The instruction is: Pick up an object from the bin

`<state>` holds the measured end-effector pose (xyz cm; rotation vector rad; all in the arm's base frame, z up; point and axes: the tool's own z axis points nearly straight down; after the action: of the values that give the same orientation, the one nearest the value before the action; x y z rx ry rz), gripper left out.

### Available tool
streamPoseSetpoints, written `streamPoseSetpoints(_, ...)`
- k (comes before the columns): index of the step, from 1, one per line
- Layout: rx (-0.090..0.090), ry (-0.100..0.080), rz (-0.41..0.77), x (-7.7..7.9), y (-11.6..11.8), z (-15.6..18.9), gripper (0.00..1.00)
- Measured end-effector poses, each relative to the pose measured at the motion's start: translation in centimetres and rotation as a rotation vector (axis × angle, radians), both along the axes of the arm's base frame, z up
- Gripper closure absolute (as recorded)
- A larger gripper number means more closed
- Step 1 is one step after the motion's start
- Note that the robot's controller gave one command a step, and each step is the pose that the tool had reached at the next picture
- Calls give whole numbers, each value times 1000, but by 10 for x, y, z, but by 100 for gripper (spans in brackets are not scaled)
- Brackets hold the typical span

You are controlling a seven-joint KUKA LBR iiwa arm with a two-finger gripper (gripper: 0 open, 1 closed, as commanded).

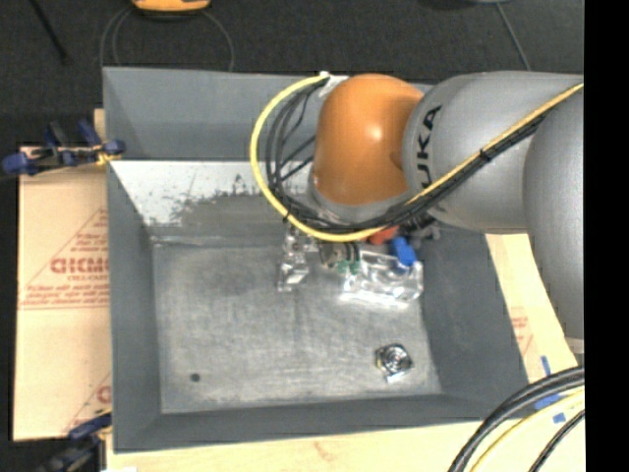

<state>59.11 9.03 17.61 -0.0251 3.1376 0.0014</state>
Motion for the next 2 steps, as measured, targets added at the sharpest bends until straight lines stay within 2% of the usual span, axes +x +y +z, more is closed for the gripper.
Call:
streamPoseSetpoints(1, 1, 1, 0, 0, 1, -2, 0)
streamPoseSetpoints(2, 3, -2, -40, 60, 52, -57, 0)
